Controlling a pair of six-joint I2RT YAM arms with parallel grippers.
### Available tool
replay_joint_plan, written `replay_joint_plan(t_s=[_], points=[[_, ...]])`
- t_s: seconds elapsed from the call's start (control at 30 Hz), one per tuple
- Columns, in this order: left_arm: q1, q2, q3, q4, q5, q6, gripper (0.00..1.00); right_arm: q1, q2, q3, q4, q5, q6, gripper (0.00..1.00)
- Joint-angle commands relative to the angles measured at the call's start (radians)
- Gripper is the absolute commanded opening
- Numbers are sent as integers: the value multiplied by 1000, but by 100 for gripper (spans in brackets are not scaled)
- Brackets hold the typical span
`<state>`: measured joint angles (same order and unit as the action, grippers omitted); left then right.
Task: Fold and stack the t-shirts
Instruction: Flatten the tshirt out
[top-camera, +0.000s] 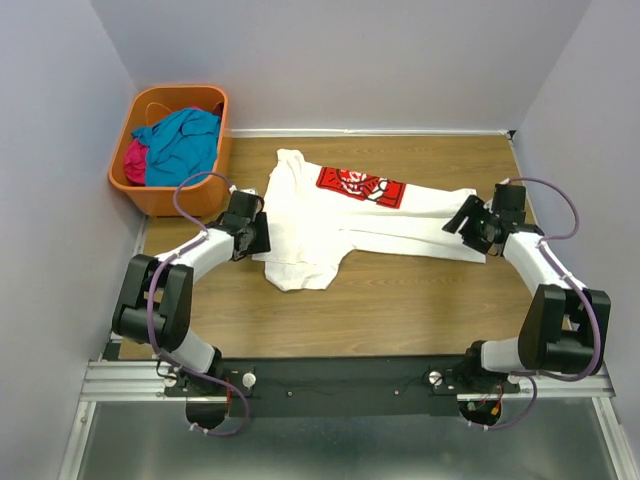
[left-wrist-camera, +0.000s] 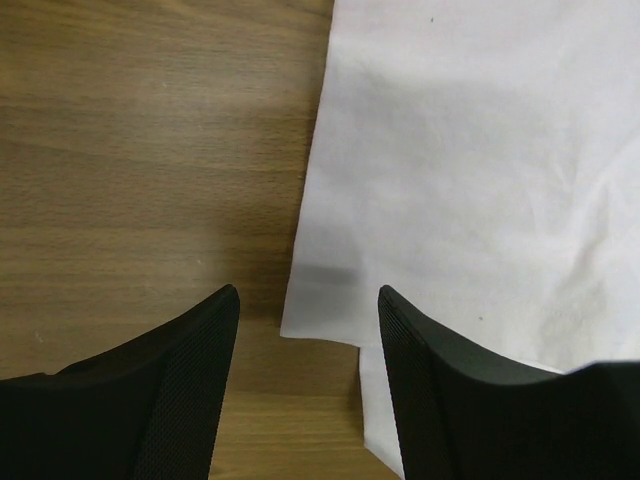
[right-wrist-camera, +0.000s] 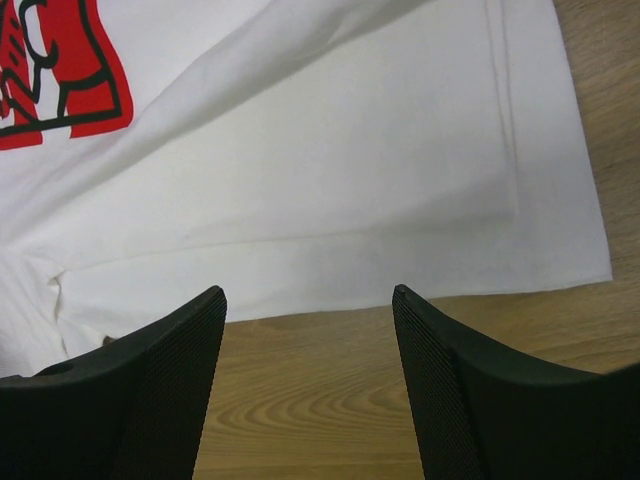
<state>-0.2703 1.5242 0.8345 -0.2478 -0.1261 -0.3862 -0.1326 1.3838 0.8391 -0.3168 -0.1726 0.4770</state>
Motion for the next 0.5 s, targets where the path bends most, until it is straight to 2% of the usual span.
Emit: replay_joint_plan(t_s=[0.0, 0.2, 0.27, 0.47], points=[[-6, 42, 28, -47, 25, 20, 66, 10, -34, -26, -36, -36, -21, 75], [-7, 65, 48, -73, 23, 30, 65, 11, -43, -32, -39, -41, -31, 75], [-6, 74, 51, -74, 19, 32, 59, 11, -43, -32, -39, -42, -32, 75], [-7, 97, 57, -76, 16, 29, 50, 11, -35, -26, -39, -48, -32, 75]])
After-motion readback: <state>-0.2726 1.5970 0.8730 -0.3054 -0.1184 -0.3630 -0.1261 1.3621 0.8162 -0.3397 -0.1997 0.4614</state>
